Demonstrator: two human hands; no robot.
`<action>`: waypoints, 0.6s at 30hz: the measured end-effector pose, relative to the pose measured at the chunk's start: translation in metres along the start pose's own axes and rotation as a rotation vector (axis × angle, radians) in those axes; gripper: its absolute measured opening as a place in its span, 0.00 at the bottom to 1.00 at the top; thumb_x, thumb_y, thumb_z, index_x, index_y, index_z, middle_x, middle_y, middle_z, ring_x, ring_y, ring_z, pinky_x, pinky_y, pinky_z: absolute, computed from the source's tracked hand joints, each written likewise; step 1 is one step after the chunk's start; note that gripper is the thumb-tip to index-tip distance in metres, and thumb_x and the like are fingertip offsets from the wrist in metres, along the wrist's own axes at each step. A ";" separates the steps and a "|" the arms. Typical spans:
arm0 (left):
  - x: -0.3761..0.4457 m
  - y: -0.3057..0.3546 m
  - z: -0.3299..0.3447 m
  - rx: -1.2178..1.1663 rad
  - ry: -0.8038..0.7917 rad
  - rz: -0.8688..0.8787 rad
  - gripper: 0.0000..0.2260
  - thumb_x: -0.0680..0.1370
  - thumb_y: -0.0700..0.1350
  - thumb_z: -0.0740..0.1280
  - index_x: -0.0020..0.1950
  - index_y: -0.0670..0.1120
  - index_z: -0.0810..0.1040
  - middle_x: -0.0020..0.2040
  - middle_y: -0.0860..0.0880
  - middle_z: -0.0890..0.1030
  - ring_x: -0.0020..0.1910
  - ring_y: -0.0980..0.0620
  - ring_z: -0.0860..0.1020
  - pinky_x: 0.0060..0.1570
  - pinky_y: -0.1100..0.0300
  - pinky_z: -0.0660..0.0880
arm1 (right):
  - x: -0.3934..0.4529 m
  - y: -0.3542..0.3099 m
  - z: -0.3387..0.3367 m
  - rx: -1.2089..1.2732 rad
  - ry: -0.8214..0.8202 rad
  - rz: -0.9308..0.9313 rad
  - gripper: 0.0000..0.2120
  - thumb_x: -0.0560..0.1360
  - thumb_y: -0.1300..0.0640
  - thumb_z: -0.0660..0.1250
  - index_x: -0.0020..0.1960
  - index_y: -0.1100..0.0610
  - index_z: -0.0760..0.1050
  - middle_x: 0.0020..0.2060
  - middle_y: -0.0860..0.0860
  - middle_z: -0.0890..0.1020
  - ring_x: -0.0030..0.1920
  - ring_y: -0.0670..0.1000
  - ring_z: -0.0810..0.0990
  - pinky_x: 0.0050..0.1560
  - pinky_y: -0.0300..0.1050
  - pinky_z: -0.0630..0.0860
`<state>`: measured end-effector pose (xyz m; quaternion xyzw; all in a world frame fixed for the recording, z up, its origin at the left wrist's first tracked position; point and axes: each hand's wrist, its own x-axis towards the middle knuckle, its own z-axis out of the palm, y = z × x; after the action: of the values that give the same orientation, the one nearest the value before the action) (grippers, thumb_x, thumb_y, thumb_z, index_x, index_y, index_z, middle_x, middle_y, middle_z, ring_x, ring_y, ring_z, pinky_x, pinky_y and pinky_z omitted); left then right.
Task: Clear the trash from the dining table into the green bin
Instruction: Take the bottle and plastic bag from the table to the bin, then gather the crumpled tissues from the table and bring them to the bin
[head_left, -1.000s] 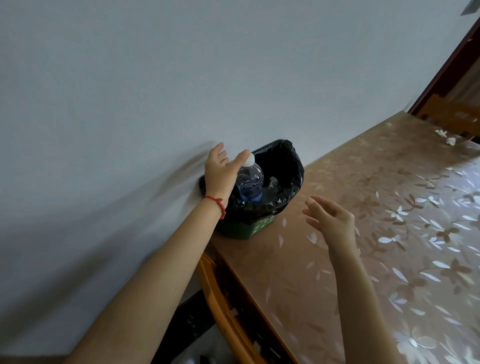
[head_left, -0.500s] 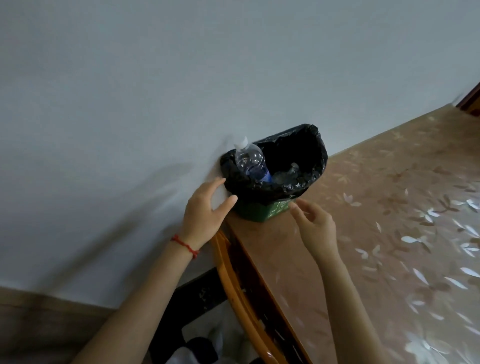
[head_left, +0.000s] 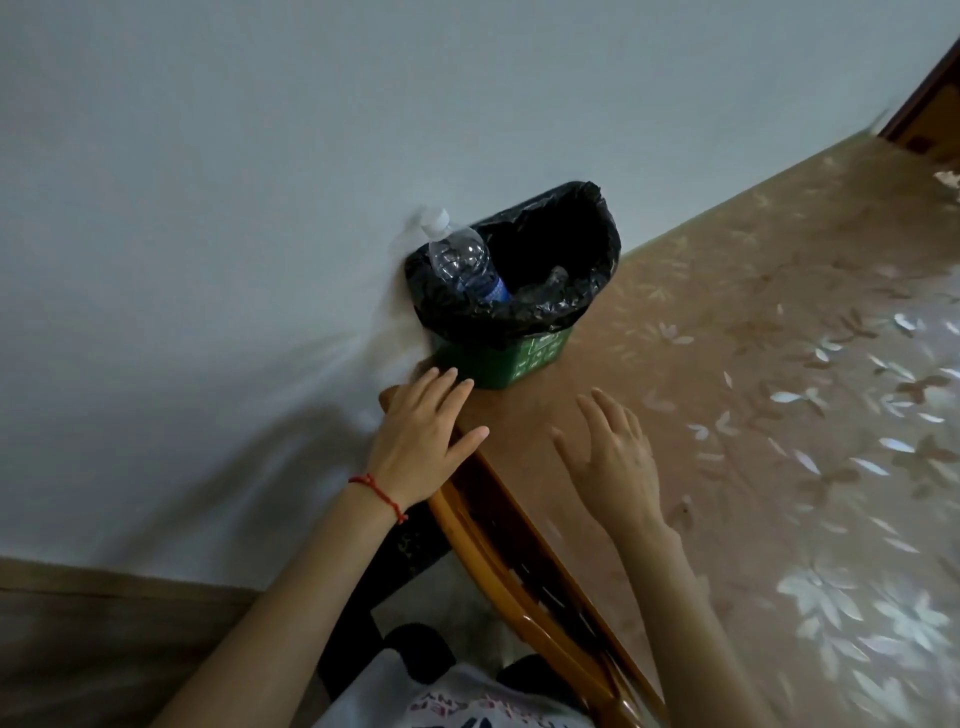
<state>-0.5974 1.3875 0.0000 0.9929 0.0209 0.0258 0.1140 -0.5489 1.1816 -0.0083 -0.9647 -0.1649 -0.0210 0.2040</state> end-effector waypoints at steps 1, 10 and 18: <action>0.002 0.001 0.003 0.005 -0.015 0.022 0.35 0.73 0.64 0.42 0.72 0.45 0.60 0.73 0.44 0.63 0.73 0.45 0.58 0.71 0.49 0.53 | -0.005 0.003 0.001 -0.017 0.015 0.023 0.26 0.75 0.45 0.62 0.67 0.58 0.68 0.68 0.56 0.70 0.68 0.57 0.67 0.66 0.52 0.65; 0.020 0.016 0.025 -0.002 -0.157 0.331 0.35 0.72 0.64 0.41 0.72 0.45 0.60 0.73 0.44 0.63 0.73 0.46 0.57 0.71 0.49 0.52 | -0.060 0.024 0.006 -0.076 0.016 0.362 0.27 0.77 0.43 0.59 0.71 0.56 0.63 0.71 0.54 0.66 0.71 0.54 0.62 0.70 0.50 0.60; 0.032 0.046 0.044 -0.011 -0.220 0.617 0.33 0.74 0.62 0.45 0.70 0.43 0.64 0.71 0.42 0.67 0.71 0.43 0.62 0.69 0.46 0.57 | -0.116 0.031 -0.003 -0.063 0.081 0.659 0.27 0.77 0.44 0.57 0.72 0.56 0.60 0.72 0.55 0.63 0.72 0.54 0.60 0.71 0.52 0.62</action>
<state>-0.5614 1.3342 -0.0309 0.9487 -0.2934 -0.0482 0.1076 -0.6481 1.1180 -0.0297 -0.9705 0.1648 0.0029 0.1762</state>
